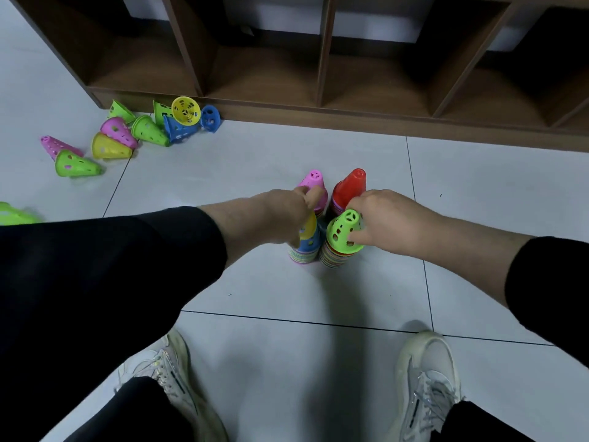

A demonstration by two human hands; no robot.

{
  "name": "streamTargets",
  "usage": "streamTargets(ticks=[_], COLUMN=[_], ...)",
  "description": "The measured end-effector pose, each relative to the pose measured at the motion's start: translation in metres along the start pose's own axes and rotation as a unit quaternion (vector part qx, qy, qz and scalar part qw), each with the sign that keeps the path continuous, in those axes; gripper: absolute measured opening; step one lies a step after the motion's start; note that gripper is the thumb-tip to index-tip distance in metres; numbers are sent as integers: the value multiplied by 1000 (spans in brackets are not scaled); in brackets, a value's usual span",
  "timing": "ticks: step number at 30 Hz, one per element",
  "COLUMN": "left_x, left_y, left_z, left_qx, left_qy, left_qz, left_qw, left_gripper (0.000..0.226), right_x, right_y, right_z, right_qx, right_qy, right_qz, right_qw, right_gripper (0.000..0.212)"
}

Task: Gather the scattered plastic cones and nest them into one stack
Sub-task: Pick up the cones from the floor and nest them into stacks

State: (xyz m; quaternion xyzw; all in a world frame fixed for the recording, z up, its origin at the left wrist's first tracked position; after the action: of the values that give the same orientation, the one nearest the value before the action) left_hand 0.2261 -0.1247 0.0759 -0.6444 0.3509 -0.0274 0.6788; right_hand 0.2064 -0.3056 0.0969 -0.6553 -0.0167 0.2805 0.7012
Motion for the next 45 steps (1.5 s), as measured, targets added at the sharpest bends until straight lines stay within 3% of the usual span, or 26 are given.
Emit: streamTargets(ticks=[2,4,8,13,18,24,28,33,39,45], left_x=[5,5,0,-2,-8,-44,-75,-115,-178,-242], left_y=[5,8,7,7,10,10,17,36,72,131], left_z=[-1,-2,-5,-7,-3,25,72,152,251,344], left_qx=[3,7,23,1,-140,-180,-174,-166,-201,-298], left_qy=[13,18,-4,7,23,-18,-86,-185,-316,-474], left_qz=[-1,-11,-52,-46,-117,-156,-149,-141,-166,-198], left_qw=[1000,1000,998,999,983,971,969,958,912,805], left_gripper=[123,128,103,75,69,67,60,57,56,62], right_x=[1,1,-3,-8,-9,5,28,64,146,232], right_y=[5,9,12,17,12,-11,-21,-37,-54,-44], right_z=[-2,-5,-11,-13,-10,21,52,101,181,285], right_qx=[17,52,102,139,113,111,105,77,45,6], right_qy=[9,21,40,43,41,7,-34,-85,-133,-185], right_qz=[0,-5,-1,6,6,-51,-77,-36,-7,35], right_qw=[1000,998,994,989,993,992,991,993,990,982], right_gripper=[32,34,37,33,42,23,29,35,43,53])
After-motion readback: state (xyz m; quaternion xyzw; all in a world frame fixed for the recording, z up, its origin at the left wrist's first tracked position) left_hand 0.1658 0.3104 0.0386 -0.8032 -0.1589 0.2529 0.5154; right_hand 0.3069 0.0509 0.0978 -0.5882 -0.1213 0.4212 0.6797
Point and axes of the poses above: each hand's wrist, its own x-axis towards the middle knuckle, its own y-axis out of the palm, z = x × y, the point moved 2 cm from there along x, towards the middle knuckle, and after that the axes turned 1 degree about -y, right-handed, at the moved point
